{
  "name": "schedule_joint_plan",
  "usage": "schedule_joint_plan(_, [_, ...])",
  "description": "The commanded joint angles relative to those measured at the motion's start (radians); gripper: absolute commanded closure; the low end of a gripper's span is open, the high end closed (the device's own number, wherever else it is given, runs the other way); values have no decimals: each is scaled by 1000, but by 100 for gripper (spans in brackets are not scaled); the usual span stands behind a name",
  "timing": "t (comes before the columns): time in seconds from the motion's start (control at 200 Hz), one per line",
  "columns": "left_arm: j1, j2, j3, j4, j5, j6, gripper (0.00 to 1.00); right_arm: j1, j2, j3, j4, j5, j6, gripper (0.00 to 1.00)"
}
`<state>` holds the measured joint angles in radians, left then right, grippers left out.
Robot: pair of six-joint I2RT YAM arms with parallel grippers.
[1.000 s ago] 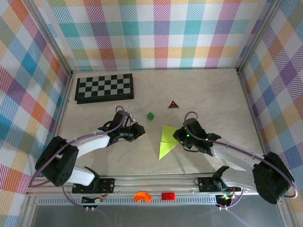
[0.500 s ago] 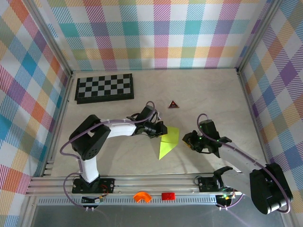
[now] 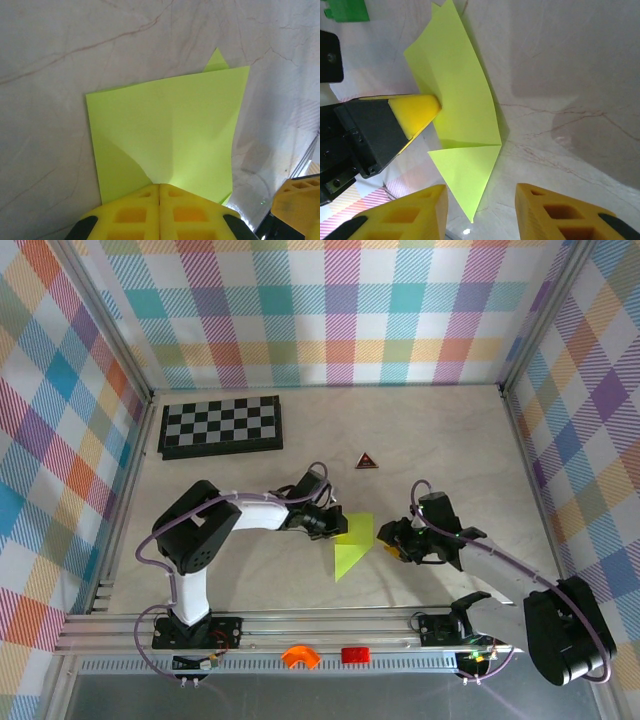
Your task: Fold a paper plane with a square sheet of paper (pick it up from the middle)
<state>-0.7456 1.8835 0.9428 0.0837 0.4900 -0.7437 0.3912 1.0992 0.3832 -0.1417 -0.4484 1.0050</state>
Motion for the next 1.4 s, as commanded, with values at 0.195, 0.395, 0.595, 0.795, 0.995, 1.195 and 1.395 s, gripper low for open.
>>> schedule_joint_plan(0.195, [-1, -4, -93, 52, 25, -48, 93, 1, 86, -7, 130, -118, 11, 53])
schedule_joint_plan(0.395, [-1, -8, -107, 63, 25, -52, 94, 10, 159, 12, 173, -134, 18, 53])
schedule_joint_plan(0.595, [-1, -11, -121, 77, 24, -57, 94, 23, 230, 28, 198, -139, 14, 54])
schedule_joint_plan(0.795, [-1, -11, -123, 79, 27, -57, 94, 28, 284, 45, 238, -145, 5, 56])
schedule_joint_plan(0.995, [-1, -16, -129, 79, 25, -56, 94, 28, 307, 83, 265, -146, -18, 58])
schedule_joint_plan(1.195, [-1, -22, -131, 77, 25, -52, 94, 28, 338, 131, 258, -146, -66, 58])
schedule_joint_plan(1.395, [0, -31, -132, 70, 26, -45, 94, 24, 403, 179, 243, -155, -106, 59])
